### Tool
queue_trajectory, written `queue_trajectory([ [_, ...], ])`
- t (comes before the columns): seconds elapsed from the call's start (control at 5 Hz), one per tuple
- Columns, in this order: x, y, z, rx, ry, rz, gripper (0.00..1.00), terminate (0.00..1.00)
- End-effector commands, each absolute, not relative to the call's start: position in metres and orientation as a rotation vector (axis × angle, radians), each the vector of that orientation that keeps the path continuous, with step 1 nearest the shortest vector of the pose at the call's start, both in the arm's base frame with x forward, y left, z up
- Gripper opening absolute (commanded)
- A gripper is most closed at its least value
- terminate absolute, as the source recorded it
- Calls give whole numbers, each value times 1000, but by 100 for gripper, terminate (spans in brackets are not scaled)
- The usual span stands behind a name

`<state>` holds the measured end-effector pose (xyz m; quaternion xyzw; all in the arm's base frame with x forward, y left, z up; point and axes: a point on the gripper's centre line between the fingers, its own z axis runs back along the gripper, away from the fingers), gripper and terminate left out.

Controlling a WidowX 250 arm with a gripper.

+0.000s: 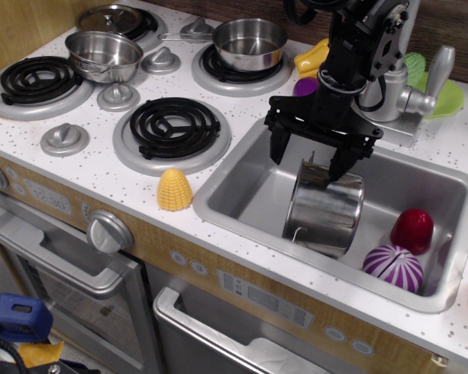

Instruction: Flip pot upright in sink

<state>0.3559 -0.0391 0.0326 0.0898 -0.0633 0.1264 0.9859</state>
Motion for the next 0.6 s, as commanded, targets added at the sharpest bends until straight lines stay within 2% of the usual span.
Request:
queue_trajectory([
  [0.0,356,-39,33,180,-127,254,100,0],
  [0.4,356,-38,27,48,-231,262,100,0],
])
